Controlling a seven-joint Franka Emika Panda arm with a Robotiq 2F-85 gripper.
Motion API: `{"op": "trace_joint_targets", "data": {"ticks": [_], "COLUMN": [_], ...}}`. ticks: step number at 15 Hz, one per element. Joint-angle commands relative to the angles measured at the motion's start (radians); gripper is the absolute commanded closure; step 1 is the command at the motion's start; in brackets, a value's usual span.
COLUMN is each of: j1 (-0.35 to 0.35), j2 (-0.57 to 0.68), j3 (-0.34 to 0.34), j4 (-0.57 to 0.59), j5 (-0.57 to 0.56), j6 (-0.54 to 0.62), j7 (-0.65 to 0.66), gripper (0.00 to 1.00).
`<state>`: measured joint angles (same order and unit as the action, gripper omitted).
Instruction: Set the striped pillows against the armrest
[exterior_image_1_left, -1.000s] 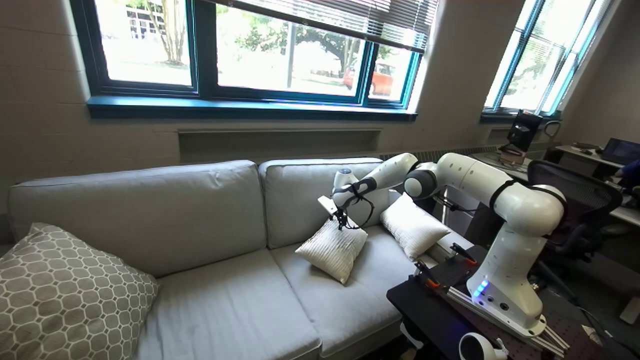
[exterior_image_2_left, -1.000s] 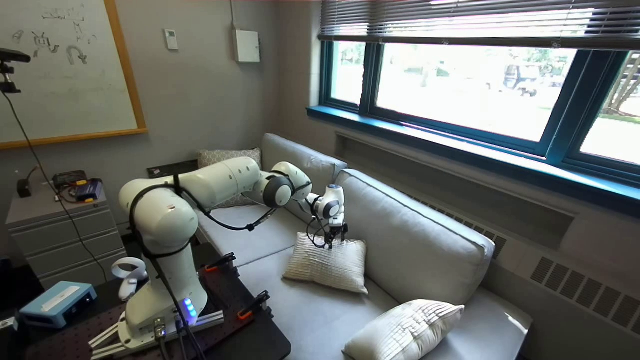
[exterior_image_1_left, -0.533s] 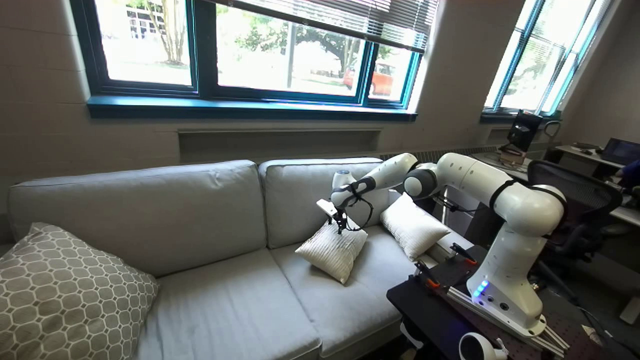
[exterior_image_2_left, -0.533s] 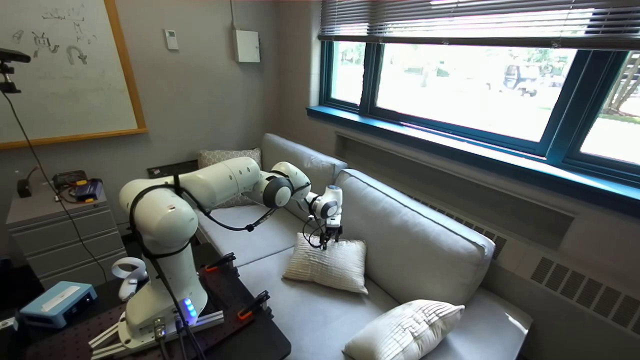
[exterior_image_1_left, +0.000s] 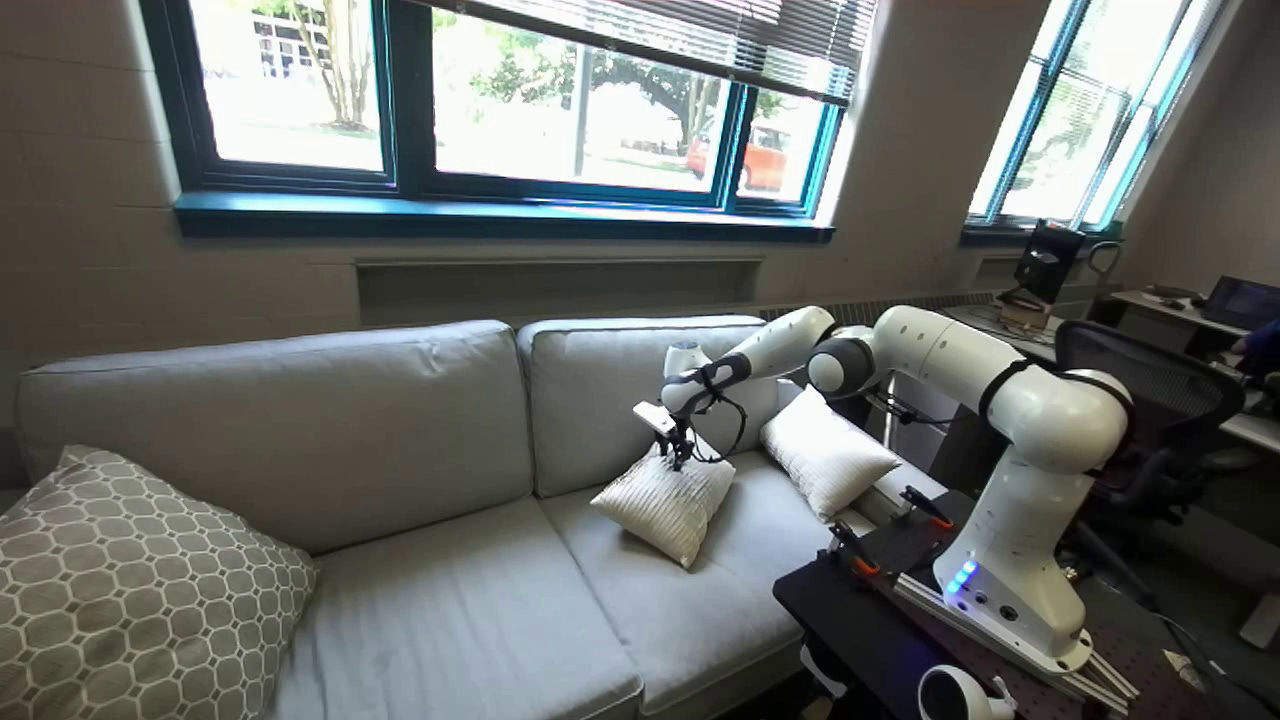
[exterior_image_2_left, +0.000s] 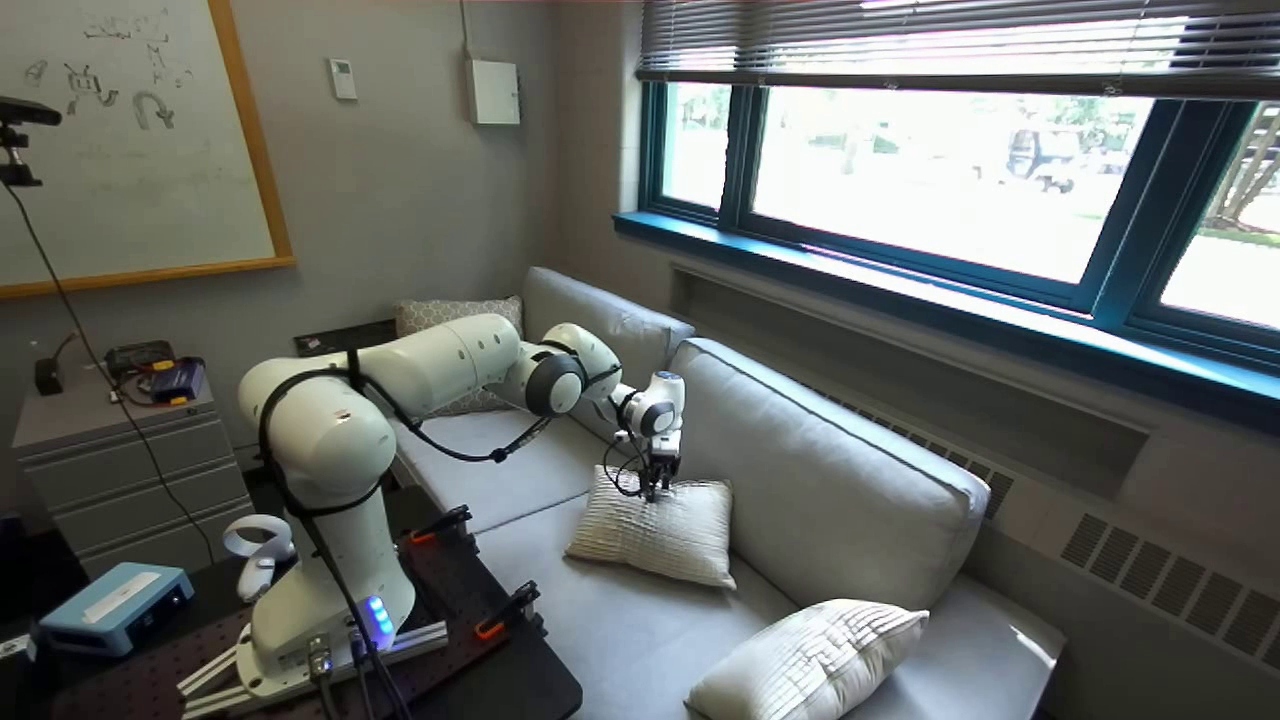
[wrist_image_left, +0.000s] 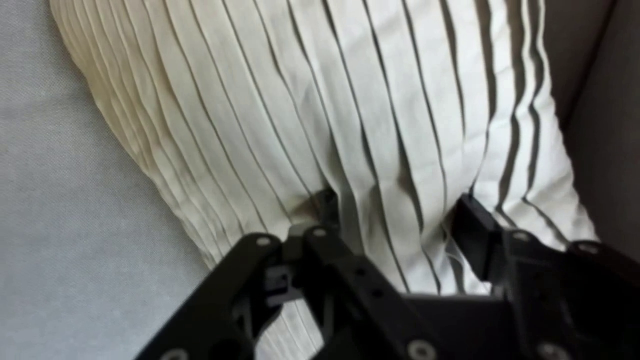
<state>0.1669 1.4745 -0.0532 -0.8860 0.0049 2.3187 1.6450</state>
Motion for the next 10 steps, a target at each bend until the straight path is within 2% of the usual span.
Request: {"op": "trace_joint_targets", "data": {"ticks": [1,5,10], "j1": [-0.009,-0.011,-0.021], "j2": [0.0,-0.001,-0.002], "j3": [0.014,0.011,0.016], "j4": [0.004,0.011,0.024], "j5": [0.026,0.041,0.074], "j6": [-0.014,0.003,0.037], "j7": [-0.036,-0.021,-0.006], "gripper": [0.71,1.0,0.99]}}
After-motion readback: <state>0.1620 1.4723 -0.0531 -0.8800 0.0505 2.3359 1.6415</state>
